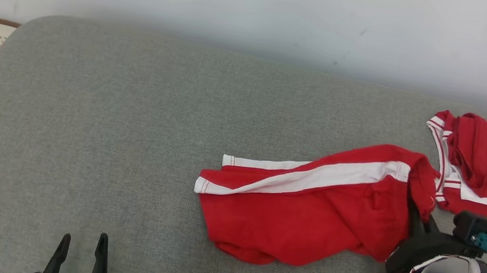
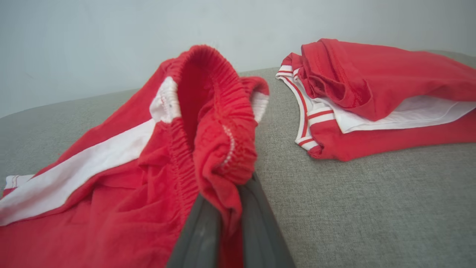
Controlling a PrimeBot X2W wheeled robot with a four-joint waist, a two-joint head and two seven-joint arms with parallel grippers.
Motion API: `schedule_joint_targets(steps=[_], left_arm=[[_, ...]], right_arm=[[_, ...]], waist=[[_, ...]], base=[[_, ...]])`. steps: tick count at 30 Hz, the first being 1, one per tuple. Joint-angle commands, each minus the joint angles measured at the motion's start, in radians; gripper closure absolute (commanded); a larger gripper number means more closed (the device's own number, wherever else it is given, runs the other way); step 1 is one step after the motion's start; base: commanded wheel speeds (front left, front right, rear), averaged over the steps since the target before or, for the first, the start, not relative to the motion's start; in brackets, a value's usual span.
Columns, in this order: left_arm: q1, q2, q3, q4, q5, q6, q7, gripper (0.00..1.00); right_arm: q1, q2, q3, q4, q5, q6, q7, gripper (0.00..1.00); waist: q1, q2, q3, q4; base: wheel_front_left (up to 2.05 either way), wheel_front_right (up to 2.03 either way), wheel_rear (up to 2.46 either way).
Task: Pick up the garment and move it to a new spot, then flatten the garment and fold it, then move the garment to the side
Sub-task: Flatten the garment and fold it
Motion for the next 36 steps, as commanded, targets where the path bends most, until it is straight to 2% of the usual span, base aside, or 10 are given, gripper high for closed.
schedule_joint_targets(steps=[1,7,12,17,21,25,36], left_arm=[[0.022,0.001,-0.001,0.0,-0.009,0.003,-0.004,0.0],[0.011,0.001,-0.009,0.004,-0.006,0.0,-0.004,0.0],[0.005,0.0,-0.023,0.011,-0.009,-0.002,-0.004,0.0],[0.0,0.0,-0.039,0.019,-0.013,-0.008,-0.004,0.0],[-0.01,0.001,-0.062,0.029,-0.016,-0.011,-0.004,0.0],[-0.026,0.001,-0.087,0.041,-0.021,-0.014,-0.004,0.0],[-0.036,0.001,-0.126,0.056,-0.028,-0.006,-0.004,0.0]], right_arm=[[0.015,0.0,0.014,-0.032,0.012,0.0,0.009,1.0],[0.066,0.037,0.08,-0.221,0.082,0.0,0.101,1.0],[0.145,0.082,0.143,-0.426,0.164,0.0,0.209,1.0],[0.184,0.122,0.168,-0.523,0.196,0.0,0.273,1.0],[0.176,0.147,0.182,-0.523,0.203,0.0,0.29,1.0],[0.156,0.154,0.197,-0.471,0.193,0.0,0.278,1.0],[0.062,0.156,0.308,-0.29,0.368,0.0,0.182,1.0]], waist=[[0.0001,-0.0001,-0.006,-0.009],[0.0001,-0.0001,-0.019,-0.006],[0.0001,-0.0001,-0.033,0.025],[0.0001,-0.0001,-0.034,0.056],[0.0001,-0.0001,-0.03,0.089],[0.0001,-0.0001,-0.028,0.121],[0.0001,-0.0001,-0.019,0.163]], base=[[0.0,0.0,0.0],[0.0,0.0,0.0],[0.0,0.0,0.0],[0.0,0.0,0.0],[0.0,0.0,0.0],[0.0,0.0,0.0],[0.0,0.0,0.0]])
